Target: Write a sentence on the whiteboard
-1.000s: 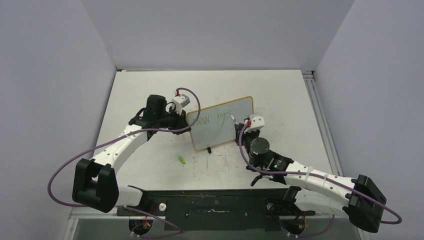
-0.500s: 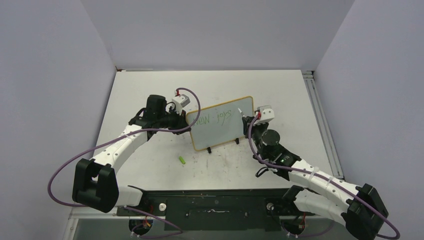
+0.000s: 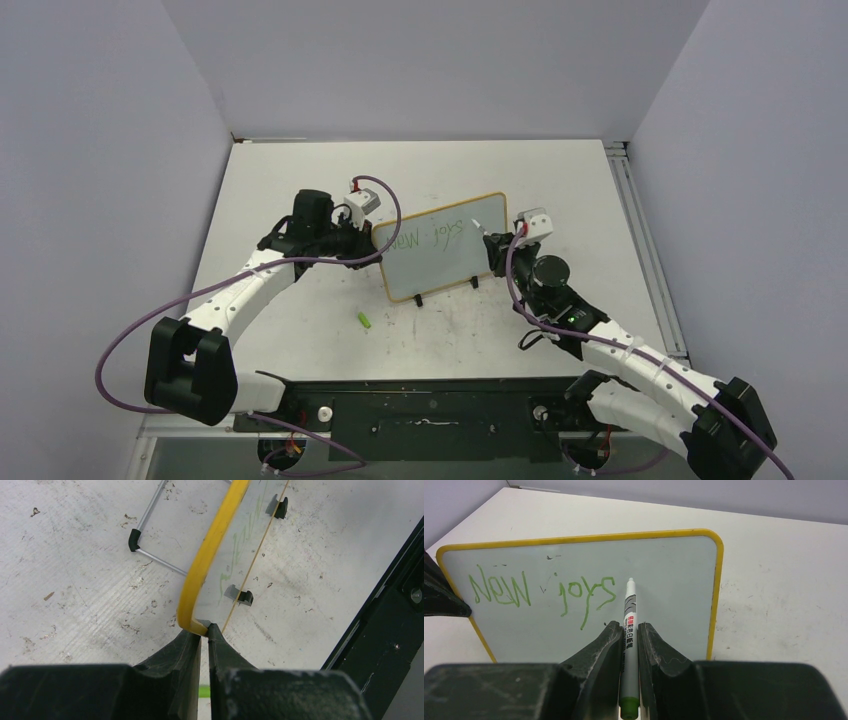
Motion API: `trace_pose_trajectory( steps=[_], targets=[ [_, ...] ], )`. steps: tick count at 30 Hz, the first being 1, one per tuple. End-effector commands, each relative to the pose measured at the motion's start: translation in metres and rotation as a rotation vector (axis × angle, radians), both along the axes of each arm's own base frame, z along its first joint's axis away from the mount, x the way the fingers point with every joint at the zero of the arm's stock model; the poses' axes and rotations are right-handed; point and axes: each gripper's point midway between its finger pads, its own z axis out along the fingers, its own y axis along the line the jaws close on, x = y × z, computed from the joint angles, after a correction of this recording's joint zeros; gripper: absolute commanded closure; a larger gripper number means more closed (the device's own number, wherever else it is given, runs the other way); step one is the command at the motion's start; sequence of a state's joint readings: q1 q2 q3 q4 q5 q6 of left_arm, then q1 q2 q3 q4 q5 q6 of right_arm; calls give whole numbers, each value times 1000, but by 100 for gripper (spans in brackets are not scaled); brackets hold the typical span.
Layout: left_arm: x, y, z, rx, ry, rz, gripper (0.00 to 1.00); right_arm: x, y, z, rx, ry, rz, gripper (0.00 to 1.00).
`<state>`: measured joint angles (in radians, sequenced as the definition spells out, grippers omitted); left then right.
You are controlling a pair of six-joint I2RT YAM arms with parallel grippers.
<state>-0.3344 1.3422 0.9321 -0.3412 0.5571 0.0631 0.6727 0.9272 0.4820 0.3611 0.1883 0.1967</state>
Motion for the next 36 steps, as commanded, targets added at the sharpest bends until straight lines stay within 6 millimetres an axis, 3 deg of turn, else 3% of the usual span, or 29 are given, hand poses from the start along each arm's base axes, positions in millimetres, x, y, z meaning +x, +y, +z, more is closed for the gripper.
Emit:
trace_pose_trajectory(
  steps=[1, 18, 28, 36],
  targets=[
    [0, -3, 2, 26, -13, -20, 100, 1, 4, 4, 23, -11, 18, 95],
    [1, -3, 0, 26, -8, -21, 100, 11, 1, -12, -16, 17, -34, 95],
    [1, -3, -1, 27, -7, -23, 100, 3, 0, -37, -26, 84, -40, 95],
    [0, -3, -1, 27, -6, -23, 100, -2, 3, -41, -34, 92, -40, 95]
  ],
)
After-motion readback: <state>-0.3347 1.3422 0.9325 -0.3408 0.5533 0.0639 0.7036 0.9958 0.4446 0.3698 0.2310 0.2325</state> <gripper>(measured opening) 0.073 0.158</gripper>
